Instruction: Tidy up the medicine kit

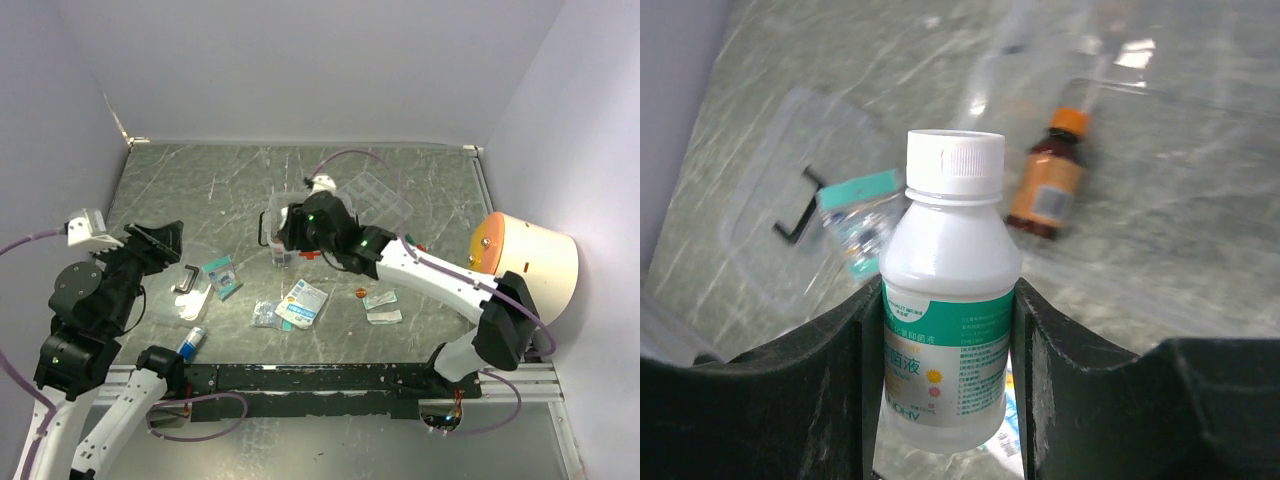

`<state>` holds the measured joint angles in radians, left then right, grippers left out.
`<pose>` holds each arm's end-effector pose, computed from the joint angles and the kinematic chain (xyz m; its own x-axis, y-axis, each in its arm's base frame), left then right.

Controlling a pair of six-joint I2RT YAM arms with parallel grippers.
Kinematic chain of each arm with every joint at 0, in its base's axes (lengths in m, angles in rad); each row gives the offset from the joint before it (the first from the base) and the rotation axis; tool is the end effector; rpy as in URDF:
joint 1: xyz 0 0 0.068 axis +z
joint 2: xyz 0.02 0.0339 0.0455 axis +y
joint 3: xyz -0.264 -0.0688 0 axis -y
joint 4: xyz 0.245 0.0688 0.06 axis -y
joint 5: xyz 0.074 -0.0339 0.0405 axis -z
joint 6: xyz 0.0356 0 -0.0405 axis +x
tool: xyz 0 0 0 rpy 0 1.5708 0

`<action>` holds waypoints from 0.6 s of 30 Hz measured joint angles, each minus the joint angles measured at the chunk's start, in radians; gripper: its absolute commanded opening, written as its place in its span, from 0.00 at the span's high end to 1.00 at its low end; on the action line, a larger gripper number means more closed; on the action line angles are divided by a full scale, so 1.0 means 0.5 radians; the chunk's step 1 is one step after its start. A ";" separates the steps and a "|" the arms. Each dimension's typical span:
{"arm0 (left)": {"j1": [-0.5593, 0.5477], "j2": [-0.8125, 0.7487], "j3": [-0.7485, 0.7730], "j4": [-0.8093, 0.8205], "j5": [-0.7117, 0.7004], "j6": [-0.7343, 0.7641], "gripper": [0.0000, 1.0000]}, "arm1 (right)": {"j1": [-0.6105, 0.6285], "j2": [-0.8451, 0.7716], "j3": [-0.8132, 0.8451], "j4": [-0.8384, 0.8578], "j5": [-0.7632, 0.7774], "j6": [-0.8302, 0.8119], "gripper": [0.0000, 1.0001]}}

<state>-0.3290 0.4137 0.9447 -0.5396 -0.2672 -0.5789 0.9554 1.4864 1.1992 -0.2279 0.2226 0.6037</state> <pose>0.0669 -0.0129 0.3945 -0.0406 -0.5437 -0.8383 0.0473 0.8370 -0.5452 0.2052 0.2766 0.3111 -0.6233 0.0775 -0.7782 -0.4029 0.8210 0.4045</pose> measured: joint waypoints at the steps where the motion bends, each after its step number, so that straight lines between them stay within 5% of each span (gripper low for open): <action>1: 0.000 0.003 -0.027 0.002 0.027 0.006 0.18 | -0.069 0.001 0.000 -0.025 -0.026 0.046 0.71; 7: 0.000 0.111 -0.183 0.146 0.144 0.065 0.18 | -0.430 0.167 0.117 -0.143 -0.079 0.177 0.71; 18: 0.001 0.591 -0.112 0.396 0.134 0.086 0.18 | -0.484 0.648 0.455 -0.278 -0.063 0.168 0.70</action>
<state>-0.3286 0.7094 0.8886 -0.3416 -0.2001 -0.5358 0.7132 1.8103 1.4269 -0.3672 0.1913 0.6876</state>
